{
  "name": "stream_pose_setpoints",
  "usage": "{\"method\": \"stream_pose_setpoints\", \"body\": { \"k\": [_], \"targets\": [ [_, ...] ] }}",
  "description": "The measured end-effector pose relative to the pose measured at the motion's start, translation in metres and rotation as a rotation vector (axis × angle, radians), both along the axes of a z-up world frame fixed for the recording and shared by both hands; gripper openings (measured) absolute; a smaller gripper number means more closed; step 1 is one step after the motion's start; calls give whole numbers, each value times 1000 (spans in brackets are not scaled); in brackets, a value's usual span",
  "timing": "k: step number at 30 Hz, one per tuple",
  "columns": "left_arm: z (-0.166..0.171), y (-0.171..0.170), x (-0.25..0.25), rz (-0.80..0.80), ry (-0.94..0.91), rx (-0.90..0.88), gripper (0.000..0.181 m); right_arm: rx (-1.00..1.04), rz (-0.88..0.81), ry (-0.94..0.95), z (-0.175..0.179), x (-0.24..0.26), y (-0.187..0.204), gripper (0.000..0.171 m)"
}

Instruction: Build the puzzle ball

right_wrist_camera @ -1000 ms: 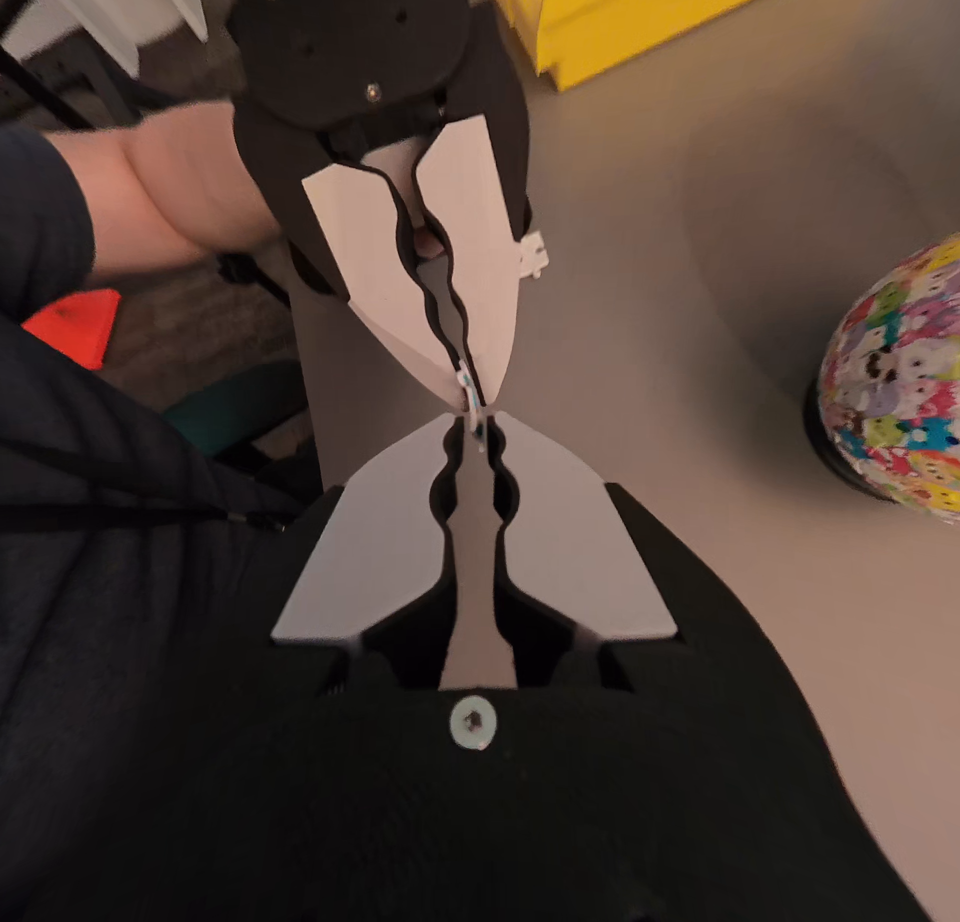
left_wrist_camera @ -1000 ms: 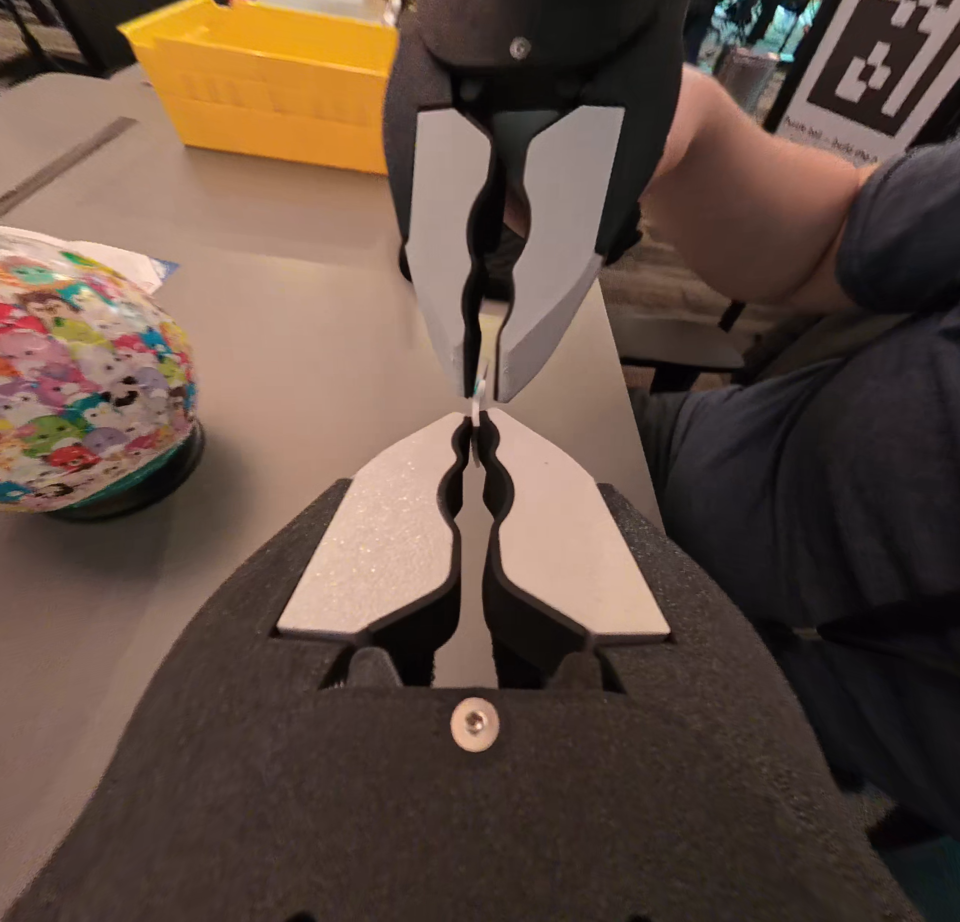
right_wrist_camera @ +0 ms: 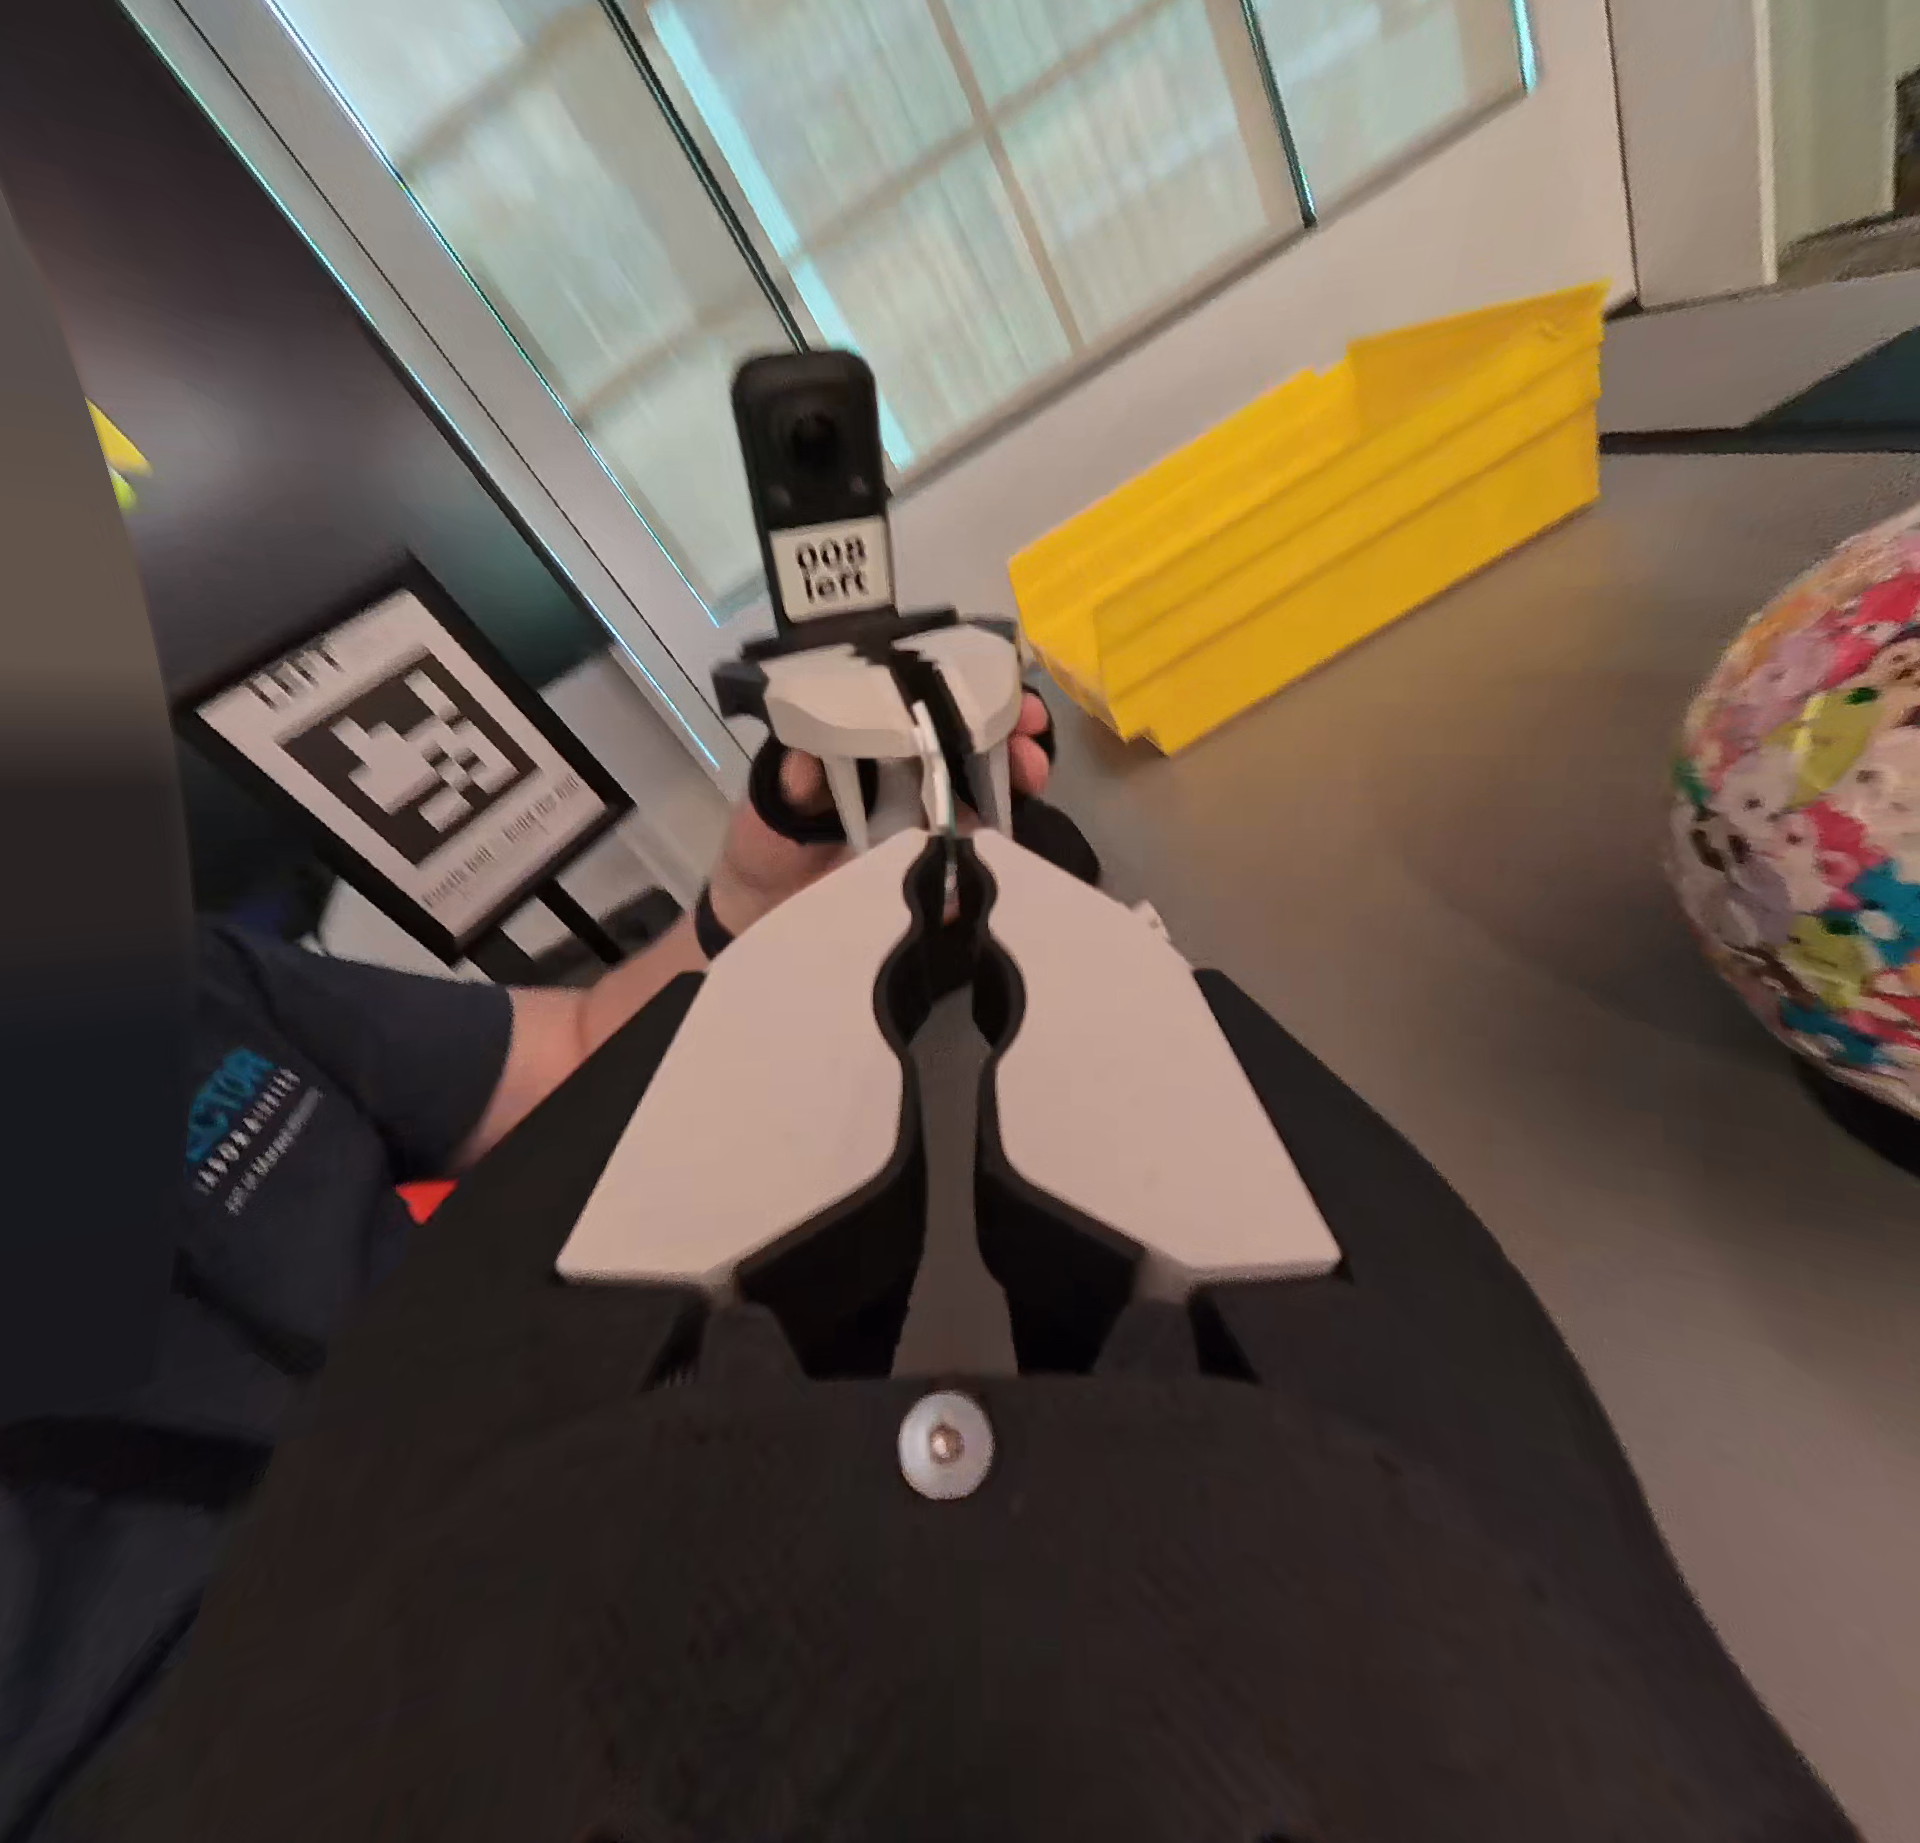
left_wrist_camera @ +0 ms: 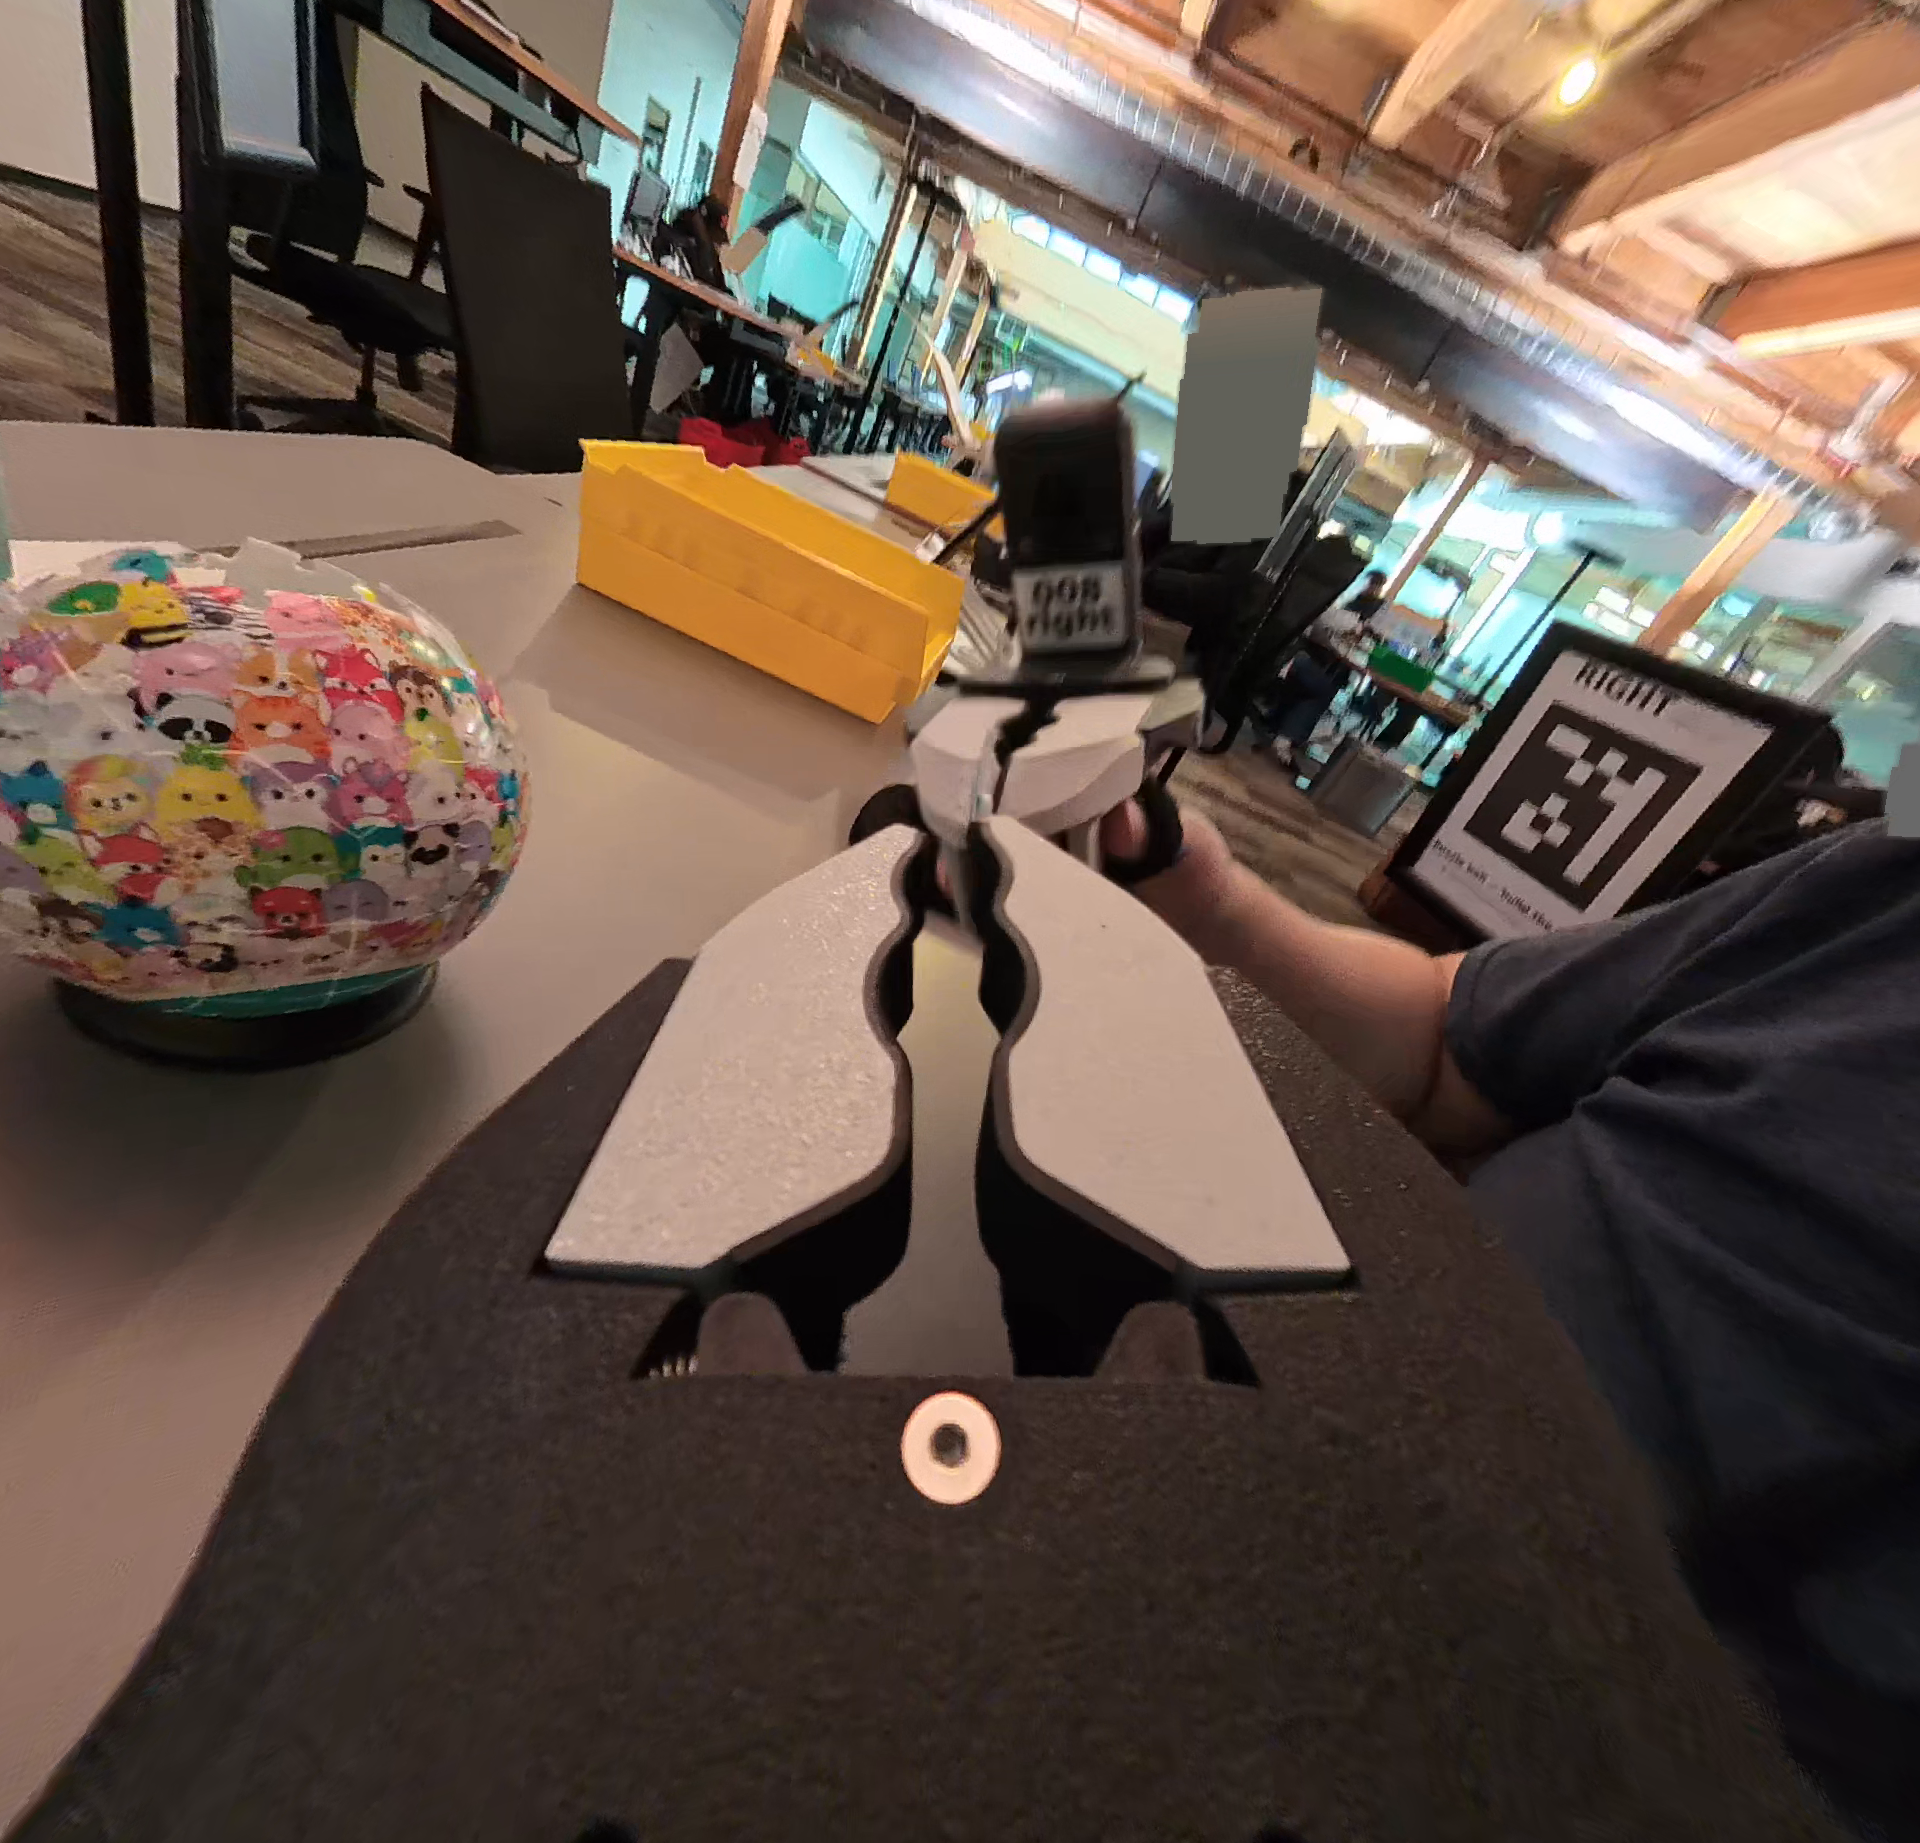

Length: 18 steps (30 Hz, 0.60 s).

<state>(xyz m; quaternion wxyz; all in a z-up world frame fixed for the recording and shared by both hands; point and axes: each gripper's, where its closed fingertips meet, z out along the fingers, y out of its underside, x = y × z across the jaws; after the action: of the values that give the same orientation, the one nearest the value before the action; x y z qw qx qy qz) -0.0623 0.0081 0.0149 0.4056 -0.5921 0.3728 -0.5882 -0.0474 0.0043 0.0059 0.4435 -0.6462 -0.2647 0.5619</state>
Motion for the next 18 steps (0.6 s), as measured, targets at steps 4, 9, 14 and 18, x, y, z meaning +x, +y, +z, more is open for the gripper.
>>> {"method": "stream_pose_setpoints", "body": {
  "k": [4, 9, 14, 18],
  "targets": [
    [-7, -11, 15, -69, 120, 71, 14, 38, 11, -257, -7, 9, -4, 3],
    [-20, -23, 35, -128, 223, 136, 2, 64, 53, -429, -14, 15, -15, 3],
    [-13, -34, 45, -173, 111, 9, 2, 86, 107, -343, -4, 28, -27, 7],
    [-10, -42, 50, -243, 11, -186, 2, 353, 170, -433, -5, 48, -37, 31]
  ]
}}
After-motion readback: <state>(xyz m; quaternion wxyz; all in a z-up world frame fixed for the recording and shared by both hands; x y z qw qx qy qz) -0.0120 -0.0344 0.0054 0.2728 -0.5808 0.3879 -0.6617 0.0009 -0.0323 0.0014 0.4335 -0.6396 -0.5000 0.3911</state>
